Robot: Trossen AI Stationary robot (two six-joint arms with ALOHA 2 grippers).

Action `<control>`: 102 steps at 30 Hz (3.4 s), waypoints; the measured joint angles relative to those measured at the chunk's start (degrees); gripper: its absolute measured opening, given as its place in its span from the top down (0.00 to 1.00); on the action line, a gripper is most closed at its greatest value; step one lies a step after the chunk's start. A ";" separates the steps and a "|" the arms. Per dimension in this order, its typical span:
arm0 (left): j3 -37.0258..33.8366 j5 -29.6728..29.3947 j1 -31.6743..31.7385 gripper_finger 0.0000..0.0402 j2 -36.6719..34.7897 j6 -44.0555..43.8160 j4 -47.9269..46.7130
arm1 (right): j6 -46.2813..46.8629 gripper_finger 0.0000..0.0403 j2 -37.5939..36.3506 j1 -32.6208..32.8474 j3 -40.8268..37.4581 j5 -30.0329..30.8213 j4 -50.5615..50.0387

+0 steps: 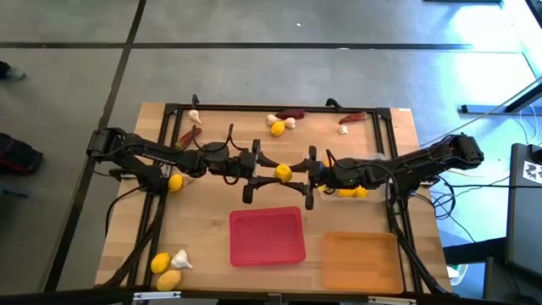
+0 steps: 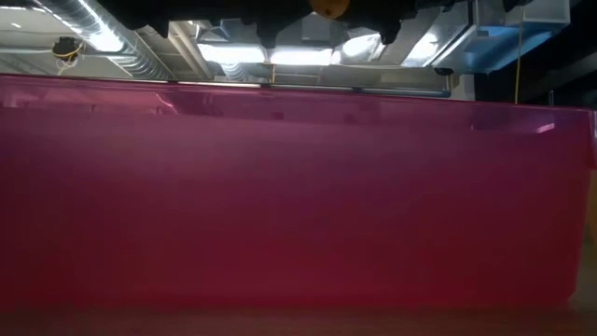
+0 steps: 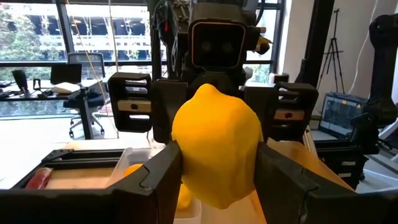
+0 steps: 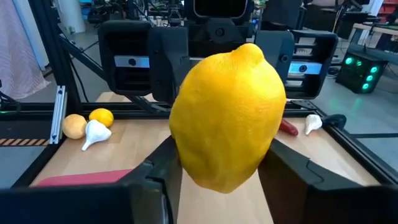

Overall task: Sort produce into baskets
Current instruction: Put the yellow lemon into the transparent bin

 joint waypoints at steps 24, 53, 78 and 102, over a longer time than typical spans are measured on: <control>0.02 -0.69 1.46 0.34 -8.34 0.03 -19.05 | 0.13 0.59 -5.17 0.09 0.04 2.88 -13.96; 0.02 -4.92 1.64 0.34 -11.52 -2.93 -36.44 | 41.82 0.59 -14.03 0.00 -1.04 6.18 -81.52; 0.01 -5.05 1.66 0.34 -11.52 -2.99 -36.46 | 40.02 0.59 -14.01 -7.43 -16.96 -2.61 -69.97; 0.02 -5.06 1.70 0.34 -11.12 -6.50 -36.28 | 35.72 0.27 -14.05 -7.37 -4.35 2.46 -69.05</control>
